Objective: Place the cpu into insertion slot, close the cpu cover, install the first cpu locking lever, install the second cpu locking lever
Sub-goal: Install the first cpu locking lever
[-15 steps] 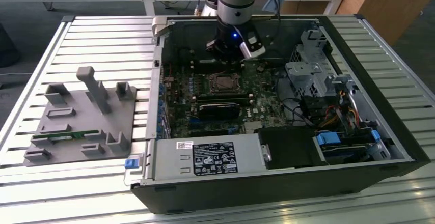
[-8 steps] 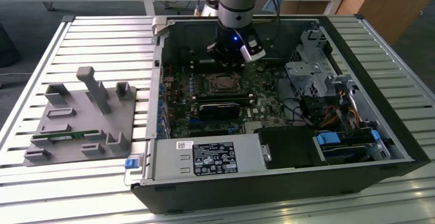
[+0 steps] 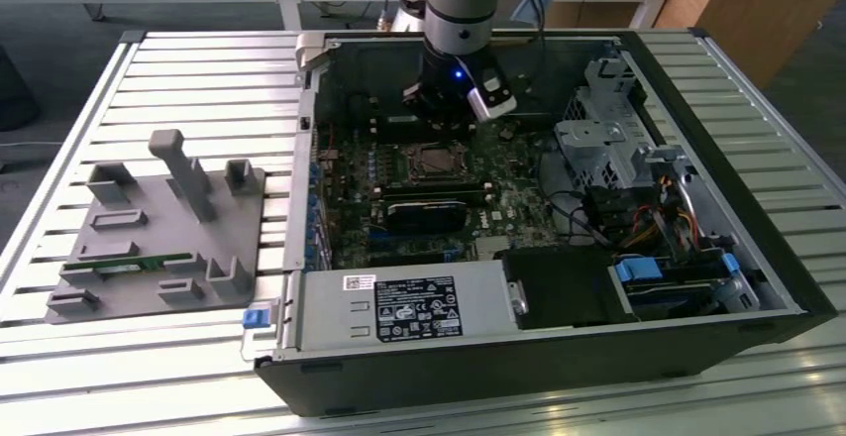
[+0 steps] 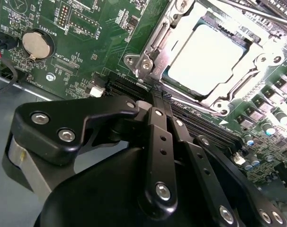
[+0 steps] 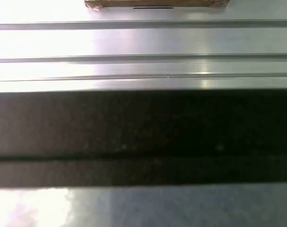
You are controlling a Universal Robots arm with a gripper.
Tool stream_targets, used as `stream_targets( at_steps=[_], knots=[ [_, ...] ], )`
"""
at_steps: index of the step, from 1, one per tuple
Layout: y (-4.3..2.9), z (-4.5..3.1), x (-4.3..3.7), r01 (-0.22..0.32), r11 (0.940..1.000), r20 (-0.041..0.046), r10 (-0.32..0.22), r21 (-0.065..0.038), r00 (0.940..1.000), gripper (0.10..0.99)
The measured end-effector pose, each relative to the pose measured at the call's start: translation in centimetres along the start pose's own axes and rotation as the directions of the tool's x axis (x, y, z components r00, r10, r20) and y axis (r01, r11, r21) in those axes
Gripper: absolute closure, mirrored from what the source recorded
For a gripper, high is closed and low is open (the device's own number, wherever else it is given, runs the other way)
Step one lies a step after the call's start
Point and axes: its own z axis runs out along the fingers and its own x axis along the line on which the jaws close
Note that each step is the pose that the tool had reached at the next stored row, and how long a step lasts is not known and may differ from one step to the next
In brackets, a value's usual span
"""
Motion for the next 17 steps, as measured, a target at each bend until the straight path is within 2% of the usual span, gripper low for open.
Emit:
stream_targets(
  at_steps=[3,7,12,17],
  knots=[
    [0.01,-0.03,-0.01,0.0,1.0,0.0001,0.0,0.001,1.0,0.98],
    [-0.02,0.12,0.01,0.0,1.0,-0.0001,0.0,0.009,1.0,0.98],
    [-0.04,0.29,0.0,0.0,0.9999,0.0003,0.0,0.011,1.0,0.98],
    [0.0,0.05,0.0,0.0,0.9999,0.0005,0.0,0.011,1.0,0.98]
  ],
)
